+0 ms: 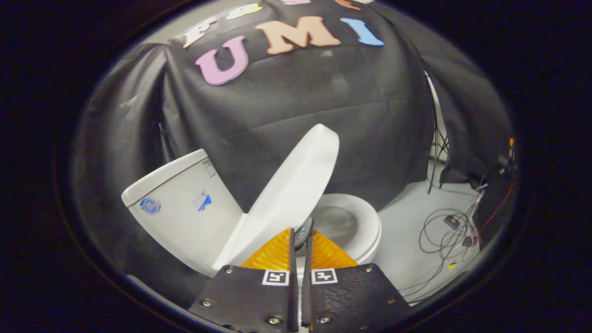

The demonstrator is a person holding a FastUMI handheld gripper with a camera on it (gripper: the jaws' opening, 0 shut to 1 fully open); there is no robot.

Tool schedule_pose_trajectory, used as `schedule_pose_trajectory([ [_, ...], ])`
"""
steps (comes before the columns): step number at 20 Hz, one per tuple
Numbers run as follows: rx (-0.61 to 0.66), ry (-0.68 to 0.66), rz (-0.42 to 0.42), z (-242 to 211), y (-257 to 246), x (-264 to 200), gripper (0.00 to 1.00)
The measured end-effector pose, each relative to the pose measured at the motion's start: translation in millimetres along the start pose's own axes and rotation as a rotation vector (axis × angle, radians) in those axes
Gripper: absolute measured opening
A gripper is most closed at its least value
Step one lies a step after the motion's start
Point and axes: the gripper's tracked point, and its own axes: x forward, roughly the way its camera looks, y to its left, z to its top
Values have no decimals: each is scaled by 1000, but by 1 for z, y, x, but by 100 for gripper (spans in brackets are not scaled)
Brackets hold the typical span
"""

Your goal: Open the toilet lid.

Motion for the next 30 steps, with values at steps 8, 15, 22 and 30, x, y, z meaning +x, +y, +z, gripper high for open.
schedule_pose_trajectory([
  [8,-92,-63,45,30,42,-10,3],
  [15,-157,-121,79,49,90,-19,4],
  [22,-199,-169,117,63,136,-22,3],
  [30,-259,-206,139,67,188,-25,3],
])
